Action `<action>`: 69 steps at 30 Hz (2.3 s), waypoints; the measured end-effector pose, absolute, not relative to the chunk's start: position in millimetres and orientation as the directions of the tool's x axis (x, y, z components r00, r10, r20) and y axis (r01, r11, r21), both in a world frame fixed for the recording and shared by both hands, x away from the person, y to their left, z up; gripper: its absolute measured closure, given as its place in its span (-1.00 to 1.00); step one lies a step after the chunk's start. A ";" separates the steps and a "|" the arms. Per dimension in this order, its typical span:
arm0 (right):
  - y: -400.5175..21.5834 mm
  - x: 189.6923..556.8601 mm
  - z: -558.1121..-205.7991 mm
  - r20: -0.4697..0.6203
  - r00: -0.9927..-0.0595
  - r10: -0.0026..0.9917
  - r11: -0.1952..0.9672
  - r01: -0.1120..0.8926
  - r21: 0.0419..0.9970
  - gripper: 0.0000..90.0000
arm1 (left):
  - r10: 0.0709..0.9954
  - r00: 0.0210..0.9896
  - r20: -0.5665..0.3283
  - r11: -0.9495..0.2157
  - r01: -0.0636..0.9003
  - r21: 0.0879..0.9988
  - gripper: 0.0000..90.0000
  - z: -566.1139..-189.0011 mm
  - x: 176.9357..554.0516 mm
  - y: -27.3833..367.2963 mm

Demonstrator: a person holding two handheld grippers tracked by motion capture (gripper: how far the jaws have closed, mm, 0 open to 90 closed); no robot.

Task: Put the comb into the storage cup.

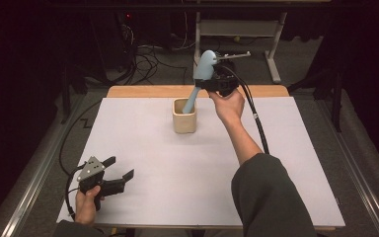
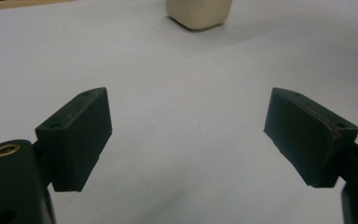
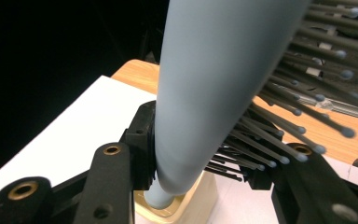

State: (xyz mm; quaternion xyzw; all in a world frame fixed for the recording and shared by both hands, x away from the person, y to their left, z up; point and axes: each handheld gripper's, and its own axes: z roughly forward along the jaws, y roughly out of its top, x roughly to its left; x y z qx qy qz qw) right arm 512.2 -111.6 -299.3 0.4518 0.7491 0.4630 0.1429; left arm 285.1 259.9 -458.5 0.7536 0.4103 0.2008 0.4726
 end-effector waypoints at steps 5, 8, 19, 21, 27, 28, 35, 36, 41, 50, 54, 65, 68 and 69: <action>-108.1 513.4 -303.3 0.199 -0.554 0.808 0.175 0.548 0.818 0.24 | 0.807 0.584 -0.085 -0.218 0.428 0.877 -0.65 -458.5 285.2 259.9; -106.5 513.9 -305.6 0.200 -0.556 0.807 0.179 0.553 0.813 0.24 | 0.807 0.584 -0.085 -0.218 0.428 0.877 -0.65 -458.4 285.2 259.8; -102.8 515.5 -316.5 0.204 -0.558 0.805 0.191 0.569 0.800 0.24 | 0.807 0.584 -0.085 -0.218 0.429 0.877 -0.65 -458.6 285.3 259.7; -102.3 515.5 -318.1 0.207 -0.557 0.804 0.191 0.572 0.798 0.24 | 0.807 0.584 -0.085 -0.219 0.430 0.876 -0.65 -458.5 285.3 259.7; -102.6 516.3 -319.8 0.209 -0.557 0.804 0.191 0.575 0.796 0.24 | 0.805 0.586 -0.087 -0.218 0.430 0.876 -0.65 -458.6 285.3 259.4; -102.6 516.4 -319.9 0.209 -0.556 0.804 0.192 0.575 0.795 0.24 | 0.806 0.586 -0.087 -0.218 0.430 0.876 -0.65 -458.6 285.3 259.5; -100.6 517.1 -323.1 0.207 -0.557 0.804 0.198 0.580 0.790 0.24 | 0.807 0.584 -0.086 -0.217 0.429 0.877 -0.65 -458.4 285.2 259.7; -99.9 516.8 -323.3 0.205 -0.558 0.804 0.201 0.580 0.790 0.24 | 0.806 0.585 -0.086 -0.217 0.428 0.877 -0.65 -458.3 284.9 259.6; -97.4 516.8 -325.8 0.191 -0.561 0.805 0.215 0.578 0.787 0.24 | 0.806 0.586 -0.086 -0.216 0.427 0.878 -0.65 -458.2 284.7 259.8; -92.9 518.8 -334.8 0.188 -0.558 0.808 0.231 0.594 0.771 0.23 | 0.805 0.586 -0.086 -0.216 0.426 0.879 -0.65 -458.1 284.3 259.8; -91.9 519.1 -336.6 0.191 -0.555 0.809 0.230 0.600 0.767 0.23 | 0.805 0.587 -0.086 -0.218 0.427 0.878 -0.65 -458.3 284.5 259.6; -93.5 519.7 -349.2 0.201 -0.545 0.814 0.230 0.620 0.750 0.21 | 0.805 0.588 -0.084 -0.222 0.428 0.876 -0.65 -458.5 284.7 259.2; -92.7 520.4 -350.5 0.200 -0.545 0.814 0.233 0.623 0.747 0.21 | 0.805 0.587 -0.084 -0.220 0.428 0.876 -0.65 -458.4 284.6 259.5; -92.5 520.6 -350.9 0.197 -0.545 0.815 0.236 0.622 0.747 0.21 | 0.805 0.587 -0.084 -0.221 0.428 0.877 -0.65 -458.4 284.6 259.5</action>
